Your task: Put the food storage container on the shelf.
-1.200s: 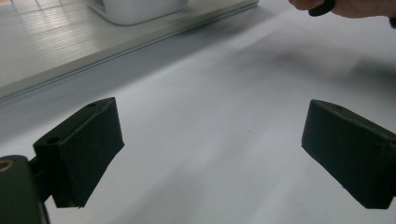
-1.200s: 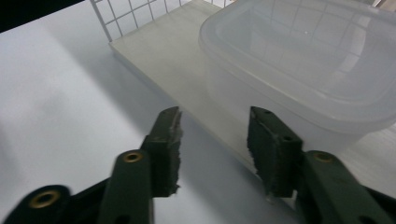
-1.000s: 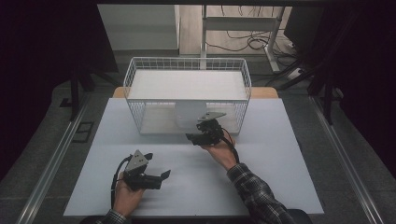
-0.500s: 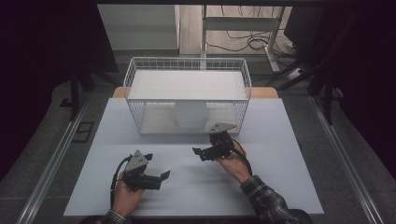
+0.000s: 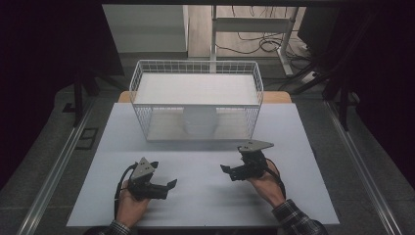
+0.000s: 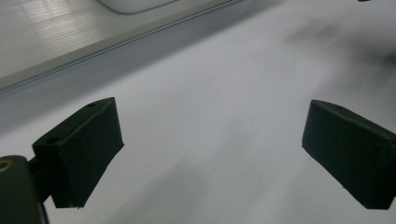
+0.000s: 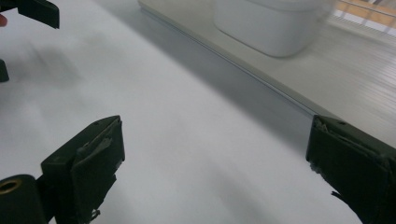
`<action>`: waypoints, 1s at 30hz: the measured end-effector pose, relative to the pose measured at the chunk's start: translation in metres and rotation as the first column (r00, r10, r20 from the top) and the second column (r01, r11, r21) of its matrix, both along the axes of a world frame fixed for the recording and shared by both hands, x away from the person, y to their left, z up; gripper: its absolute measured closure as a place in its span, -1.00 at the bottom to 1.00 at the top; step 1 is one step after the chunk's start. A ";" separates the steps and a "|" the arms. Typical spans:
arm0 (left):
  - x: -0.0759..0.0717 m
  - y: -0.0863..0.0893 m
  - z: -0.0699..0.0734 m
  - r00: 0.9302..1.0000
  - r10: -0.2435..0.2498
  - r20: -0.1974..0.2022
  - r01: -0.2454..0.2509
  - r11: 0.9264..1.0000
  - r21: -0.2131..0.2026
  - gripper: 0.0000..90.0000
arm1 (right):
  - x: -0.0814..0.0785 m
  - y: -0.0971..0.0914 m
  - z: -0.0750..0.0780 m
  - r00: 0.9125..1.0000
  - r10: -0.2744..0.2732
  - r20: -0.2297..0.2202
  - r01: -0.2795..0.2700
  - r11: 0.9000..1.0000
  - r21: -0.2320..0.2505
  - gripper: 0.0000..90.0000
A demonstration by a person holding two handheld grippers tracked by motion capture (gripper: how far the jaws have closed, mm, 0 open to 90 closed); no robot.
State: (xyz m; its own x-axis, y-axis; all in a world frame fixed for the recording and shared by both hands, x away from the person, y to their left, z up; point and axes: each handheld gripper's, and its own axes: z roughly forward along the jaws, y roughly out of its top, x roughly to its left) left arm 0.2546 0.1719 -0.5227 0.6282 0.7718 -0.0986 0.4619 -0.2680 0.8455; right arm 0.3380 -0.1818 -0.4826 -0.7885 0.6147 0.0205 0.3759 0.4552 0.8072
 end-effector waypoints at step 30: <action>-0.028 0.032 -0.002 0.996 0.073 -0.041 -0.072 0.997 0.043 -0.97 | -0.048 -0.074 -0.010 0.990 -0.142 -0.005 0.142 0.989 -0.036 -1.00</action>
